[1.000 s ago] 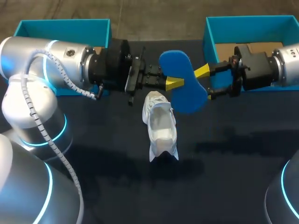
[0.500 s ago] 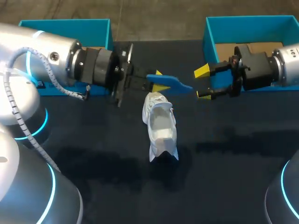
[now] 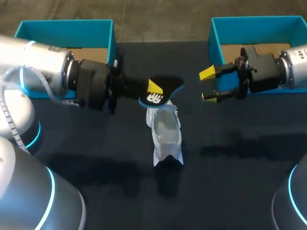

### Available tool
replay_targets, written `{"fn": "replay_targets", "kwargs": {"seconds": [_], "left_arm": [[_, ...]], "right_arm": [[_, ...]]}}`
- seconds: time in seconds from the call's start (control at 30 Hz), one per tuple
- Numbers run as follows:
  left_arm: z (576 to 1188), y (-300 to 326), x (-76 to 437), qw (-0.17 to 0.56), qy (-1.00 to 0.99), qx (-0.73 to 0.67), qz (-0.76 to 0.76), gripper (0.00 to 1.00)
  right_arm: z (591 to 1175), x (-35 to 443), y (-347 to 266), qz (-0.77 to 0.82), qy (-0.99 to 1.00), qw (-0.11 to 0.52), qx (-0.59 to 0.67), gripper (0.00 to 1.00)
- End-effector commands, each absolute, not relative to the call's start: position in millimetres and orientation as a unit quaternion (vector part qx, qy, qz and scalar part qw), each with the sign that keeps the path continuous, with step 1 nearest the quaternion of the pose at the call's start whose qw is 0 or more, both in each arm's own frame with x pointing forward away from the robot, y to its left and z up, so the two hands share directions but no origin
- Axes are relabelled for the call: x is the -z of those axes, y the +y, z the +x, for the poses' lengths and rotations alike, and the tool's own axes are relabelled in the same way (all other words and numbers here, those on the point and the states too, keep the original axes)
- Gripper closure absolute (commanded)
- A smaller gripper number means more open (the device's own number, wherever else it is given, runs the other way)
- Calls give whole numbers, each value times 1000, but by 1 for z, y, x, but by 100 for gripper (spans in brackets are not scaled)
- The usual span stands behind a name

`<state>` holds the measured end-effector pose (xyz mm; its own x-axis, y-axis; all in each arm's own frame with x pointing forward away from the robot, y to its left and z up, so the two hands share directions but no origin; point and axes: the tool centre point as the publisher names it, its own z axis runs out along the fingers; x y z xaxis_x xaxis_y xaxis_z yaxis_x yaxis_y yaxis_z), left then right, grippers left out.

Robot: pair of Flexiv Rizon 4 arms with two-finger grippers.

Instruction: Take the shoe out of the shoebox, open the shoe tongue, remove and reinsert the insole, then place the shoe into the shoebox

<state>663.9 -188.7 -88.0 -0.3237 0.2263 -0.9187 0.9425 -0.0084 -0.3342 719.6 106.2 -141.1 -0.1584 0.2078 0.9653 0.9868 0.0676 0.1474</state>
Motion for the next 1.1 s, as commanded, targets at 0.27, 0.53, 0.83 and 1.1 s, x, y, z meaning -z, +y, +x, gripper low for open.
{"fn": "replay_targets", "kwargs": {"seconds": [0.27,0.53,0.83,1.1], "left_arm": [[670,-194,114,581,458,428,519,100],[678,-203,132,612,444,407,513,100],[683,-213,146,614,476,399,487,100],[682,-222,155,604,495,398,481,100]], "right_arm": [[719,141,108,-499,-600,415,467,0],[719,141,108,-499,-600,415,467,0],[726,142,114,-495,-595,423,472,0],[733,142,122,-503,-573,430,484,0]]}}
